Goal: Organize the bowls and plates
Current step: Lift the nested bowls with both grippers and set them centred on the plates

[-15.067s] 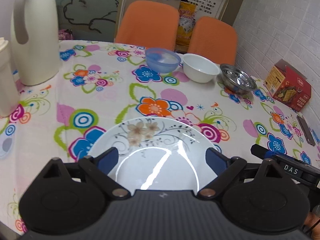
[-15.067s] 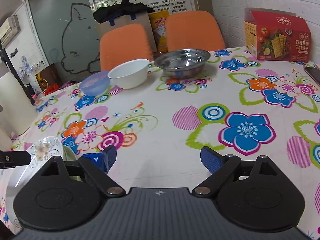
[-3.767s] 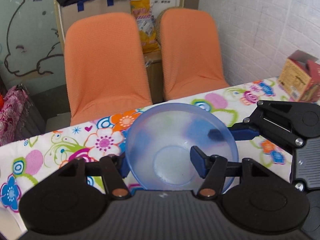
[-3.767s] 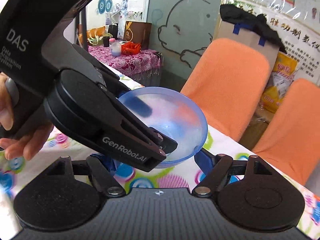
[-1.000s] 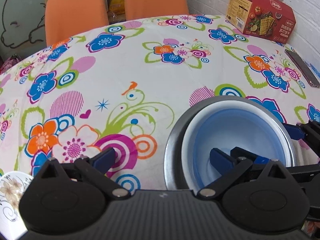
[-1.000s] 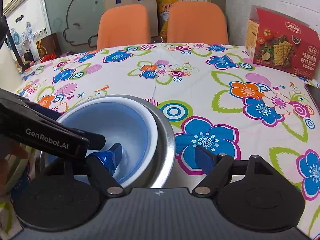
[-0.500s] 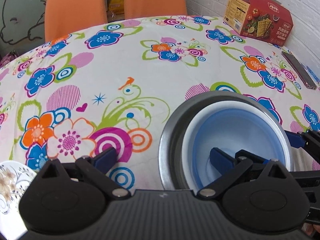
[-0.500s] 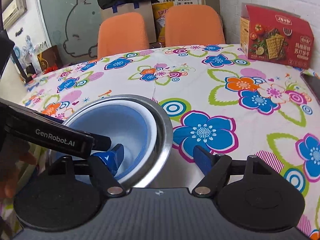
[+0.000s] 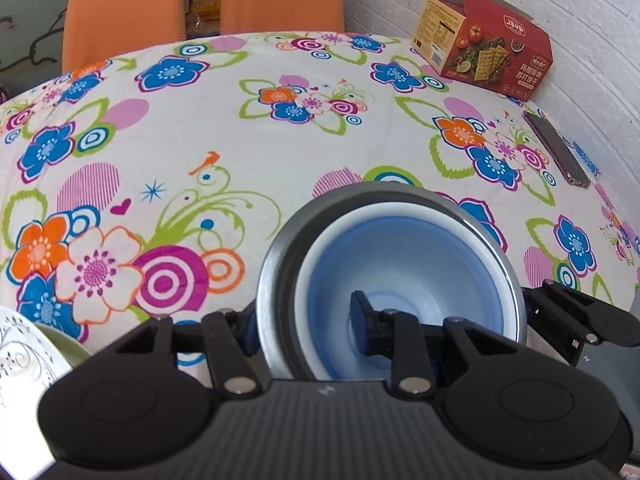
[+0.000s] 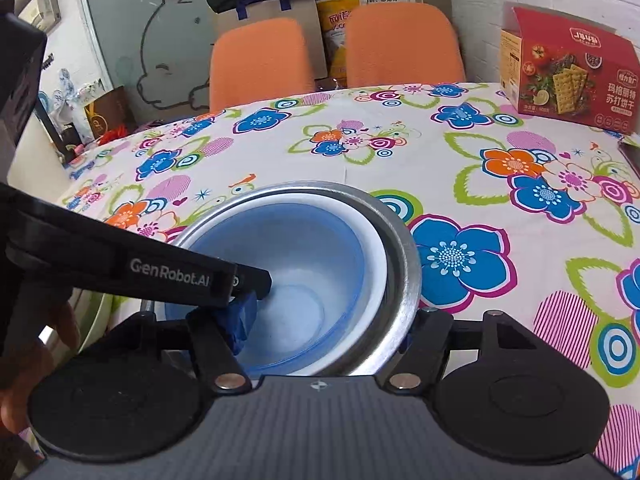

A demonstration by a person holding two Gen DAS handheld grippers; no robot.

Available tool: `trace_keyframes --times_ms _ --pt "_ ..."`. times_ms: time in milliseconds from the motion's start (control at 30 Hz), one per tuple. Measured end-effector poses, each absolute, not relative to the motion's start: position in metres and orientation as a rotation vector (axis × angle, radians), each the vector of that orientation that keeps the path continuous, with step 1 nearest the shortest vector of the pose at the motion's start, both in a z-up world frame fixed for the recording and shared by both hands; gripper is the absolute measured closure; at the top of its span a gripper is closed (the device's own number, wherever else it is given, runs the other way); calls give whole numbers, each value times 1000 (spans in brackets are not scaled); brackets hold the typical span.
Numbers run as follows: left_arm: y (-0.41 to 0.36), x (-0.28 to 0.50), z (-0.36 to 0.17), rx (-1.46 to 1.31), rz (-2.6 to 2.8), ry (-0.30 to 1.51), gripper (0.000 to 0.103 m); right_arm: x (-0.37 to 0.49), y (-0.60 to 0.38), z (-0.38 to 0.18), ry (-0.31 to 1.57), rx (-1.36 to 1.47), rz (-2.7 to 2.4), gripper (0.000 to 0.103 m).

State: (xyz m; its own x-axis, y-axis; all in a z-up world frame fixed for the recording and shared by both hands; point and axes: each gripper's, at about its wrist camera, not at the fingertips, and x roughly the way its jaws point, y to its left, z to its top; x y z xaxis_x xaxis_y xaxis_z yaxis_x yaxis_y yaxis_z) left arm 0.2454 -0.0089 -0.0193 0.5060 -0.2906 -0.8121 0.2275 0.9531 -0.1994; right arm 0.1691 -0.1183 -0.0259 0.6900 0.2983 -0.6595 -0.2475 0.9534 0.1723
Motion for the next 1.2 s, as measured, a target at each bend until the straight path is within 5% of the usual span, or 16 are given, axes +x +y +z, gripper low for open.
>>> trace_keyframes --times_ms 300,667,1200 --pt "-4 245 42 -63 -327 869 75 172 -113 31 631 11 304 49" --pt "88 205 157 -28 -120 684 74 174 -30 121 421 -68 550 47" --pt "186 138 51 -153 71 851 73 137 56 39 671 -108 736 47"
